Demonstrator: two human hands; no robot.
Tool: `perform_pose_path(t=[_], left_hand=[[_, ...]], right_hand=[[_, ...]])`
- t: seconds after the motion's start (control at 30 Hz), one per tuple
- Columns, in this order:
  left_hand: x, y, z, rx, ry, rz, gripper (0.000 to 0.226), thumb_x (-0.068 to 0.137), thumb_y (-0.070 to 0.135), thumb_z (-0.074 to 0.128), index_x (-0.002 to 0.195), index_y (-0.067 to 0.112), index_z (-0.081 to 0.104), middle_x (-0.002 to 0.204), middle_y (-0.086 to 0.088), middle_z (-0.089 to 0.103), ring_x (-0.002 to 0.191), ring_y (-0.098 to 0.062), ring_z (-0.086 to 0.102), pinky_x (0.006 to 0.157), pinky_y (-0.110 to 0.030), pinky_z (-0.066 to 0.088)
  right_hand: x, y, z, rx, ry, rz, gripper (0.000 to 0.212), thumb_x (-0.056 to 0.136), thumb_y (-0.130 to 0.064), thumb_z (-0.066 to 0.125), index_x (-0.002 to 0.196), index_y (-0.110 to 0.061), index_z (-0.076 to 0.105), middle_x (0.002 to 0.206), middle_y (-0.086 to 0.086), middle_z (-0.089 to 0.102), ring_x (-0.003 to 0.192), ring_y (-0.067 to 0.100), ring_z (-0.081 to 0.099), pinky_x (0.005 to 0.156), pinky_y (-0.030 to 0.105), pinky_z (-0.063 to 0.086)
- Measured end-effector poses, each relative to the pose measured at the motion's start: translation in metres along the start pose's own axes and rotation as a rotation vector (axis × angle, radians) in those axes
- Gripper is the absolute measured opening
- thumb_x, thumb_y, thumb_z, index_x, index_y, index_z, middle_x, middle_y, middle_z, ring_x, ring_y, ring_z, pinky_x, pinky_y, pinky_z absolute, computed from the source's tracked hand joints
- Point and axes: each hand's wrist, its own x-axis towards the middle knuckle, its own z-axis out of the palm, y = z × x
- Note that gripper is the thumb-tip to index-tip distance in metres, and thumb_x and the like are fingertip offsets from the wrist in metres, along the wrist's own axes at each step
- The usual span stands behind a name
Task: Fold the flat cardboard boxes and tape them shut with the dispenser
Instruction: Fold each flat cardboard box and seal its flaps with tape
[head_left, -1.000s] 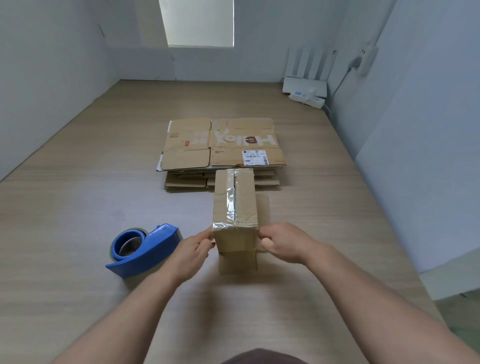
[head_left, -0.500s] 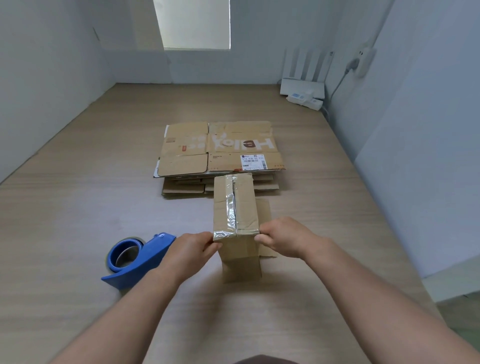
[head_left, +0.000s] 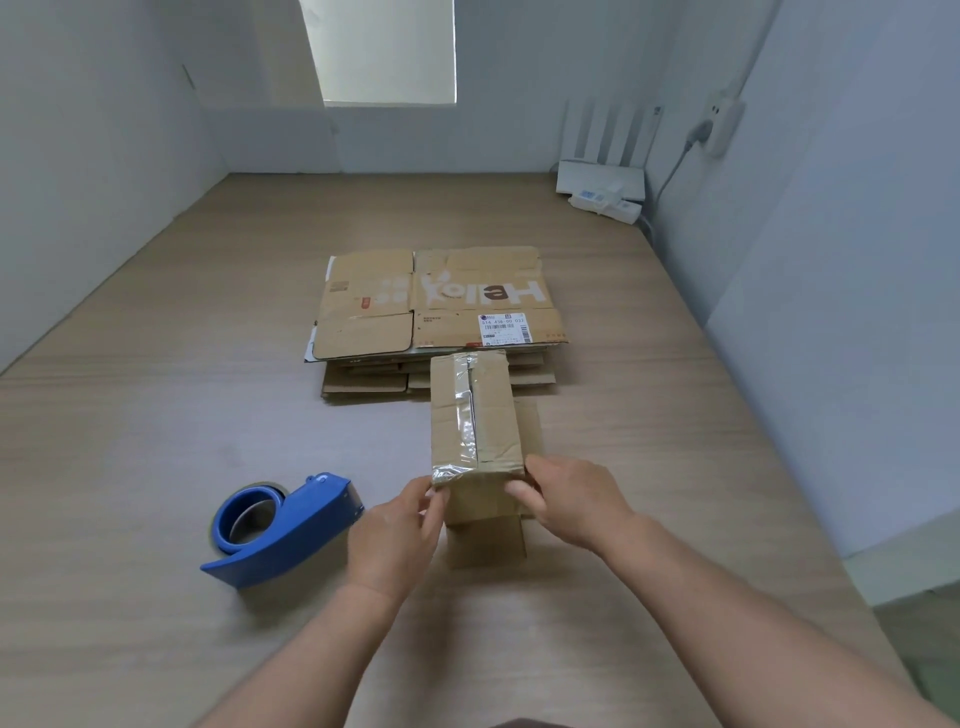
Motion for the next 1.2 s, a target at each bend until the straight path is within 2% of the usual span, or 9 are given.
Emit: perform_pose_path(t=[0.1, 0.17, 0.3, 0.47, 0.67, 0.77, 0.9, 1.07, 1.2], left_hand=[[-0.009, 0.007, 0.001, -0.017, -0.090, -0.067, 0.040, 0.099, 0.050, 0.036, 0.137, 0.037, 0.037, 0.113, 0.010, 0.068, 0.103, -0.017, 0.065, 0.072, -0.027, 0.046], [-0.010, 0.011, 0.004, -0.106, -0.117, -0.140, 0.041, 0.098, 0.049, 0.040, 0.137, 0.039, 0.037, 0.113, 0.009, 0.068, 0.104, -0.017, 0.065, 0.075, -0.026, 0.046], [-0.007, 0.019, 0.008, -0.653, -0.152, -0.360, 0.031, 0.096, 0.023, 0.052, 0.124, 0.035, 0.052, 0.099, 0.005, 0.068, 0.092, -0.016, 0.065, 0.081, -0.040, 0.057], [-0.002, 0.029, -0.003, -1.200, -0.296, -0.694, 0.026, 0.098, 0.006, 0.043, 0.110, 0.015, 0.063, 0.102, -0.009, 0.069, 0.094, -0.024, 0.066, 0.070, -0.035, 0.054], [0.015, 0.022, -0.013, -1.010, -0.256, -0.760, 0.036, 0.100, 0.011, 0.042, 0.136, 0.008, 0.046, 0.117, -0.011, 0.058, 0.099, -0.024, 0.061, 0.066, -0.035, 0.055], [0.034, 0.017, -0.032, -0.844, -0.094, -0.651, 0.049, 0.099, 0.023, 0.049, 0.146, 0.016, 0.034, 0.134, -0.011, 0.051, 0.110, -0.024, 0.056, 0.089, -0.042, 0.052], [0.047, 0.018, -0.048, -0.528, 0.029, -0.332, 0.067, 0.096, 0.035, 0.053, 0.152, 0.021, 0.020, 0.156, -0.006, 0.027, 0.140, -0.025, 0.032, 0.113, -0.043, 0.029], [0.046, 0.026, -0.043, -0.260, -0.119, -0.080, 0.078, 0.092, 0.039, 0.059, 0.154, 0.025, 0.014, 0.162, 0.001, 0.007, 0.148, -0.023, 0.013, 0.118, -0.042, 0.021], [0.040, 0.040, -0.032, -0.164, -0.285, -0.039, 0.079, 0.089, 0.044, 0.061, 0.153, 0.026, 0.018, 0.151, -0.003, 0.033, 0.132, -0.021, 0.039, 0.103, -0.037, 0.040]], right_hand=[[-0.006, -0.015, -0.009, 0.138, 0.010, 0.247, 0.075, 0.083, -0.075, 0.036, 0.131, -0.017, 0.045, 0.129, 0.004, 0.055, 0.119, 0.023, 0.051, 0.092, 0.037, 0.043], [-0.005, -0.027, -0.014, 0.256, 0.066, 0.317, 0.095, 0.080, -0.077, 0.040, 0.150, -0.016, 0.017, 0.147, 0.007, 0.038, 0.134, 0.023, 0.037, 0.103, 0.039, 0.037], [0.002, -0.055, -0.013, 0.262, 0.030, 0.332, 0.107, 0.077, -0.076, 0.047, 0.152, -0.017, -0.001, 0.152, 0.009, 0.023, 0.138, 0.027, 0.027, 0.106, 0.040, 0.032], [0.003, -0.059, -0.006, 0.218, -0.021, 0.387, 0.120, 0.071, -0.080, 0.051, 0.152, -0.012, -0.005, 0.148, 0.011, 0.024, 0.137, 0.027, 0.026, 0.107, 0.040, 0.031], [0.006, -0.063, -0.012, 0.117, -0.051, 0.412, 0.117, 0.070, -0.074, 0.056, 0.151, -0.011, 0.000, 0.148, 0.013, 0.024, 0.135, 0.029, 0.027, 0.103, 0.048, 0.032], [0.005, -0.057, -0.019, 0.054, -0.140, 0.278, 0.114, 0.070, -0.066, 0.058, 0.151, -0.013, -0.001, 0.152, 0.015, 0.017, 0.138, 0.032, 0.021, 0.107, 0.051, 0.025], [-0.001, -0.033, -0.035, -0.051, -0.290, 0.112, 0.107, 0.075, -0.051, 0.062, 0.152, -0.018, -0.005, 0.159, 0.010, -0.010, 0.146, 0.029, -0.005, 0.116, 0.055, 0.004], [-0.002, 0.004, -0.051, -0.062, -0.259, 0.070, 0.086, 0.085, -0.004, 0.048, 0.149, -0.045, 0.007, 0.159, 0.006, -0.018, 0.146, 0.026, -0.014, 0.118, 0.051, -0.001], [-0.004, 0.021, -0.047, -0.036, -0.086, 0.157, 0.083, 0.085, 0.003, 0.041, 0.147, -0.045, 0.016, 0.160, 0.007, -0.011, 0.146, 0.028, 0.000, 0.118, 0.045, 0.010]])
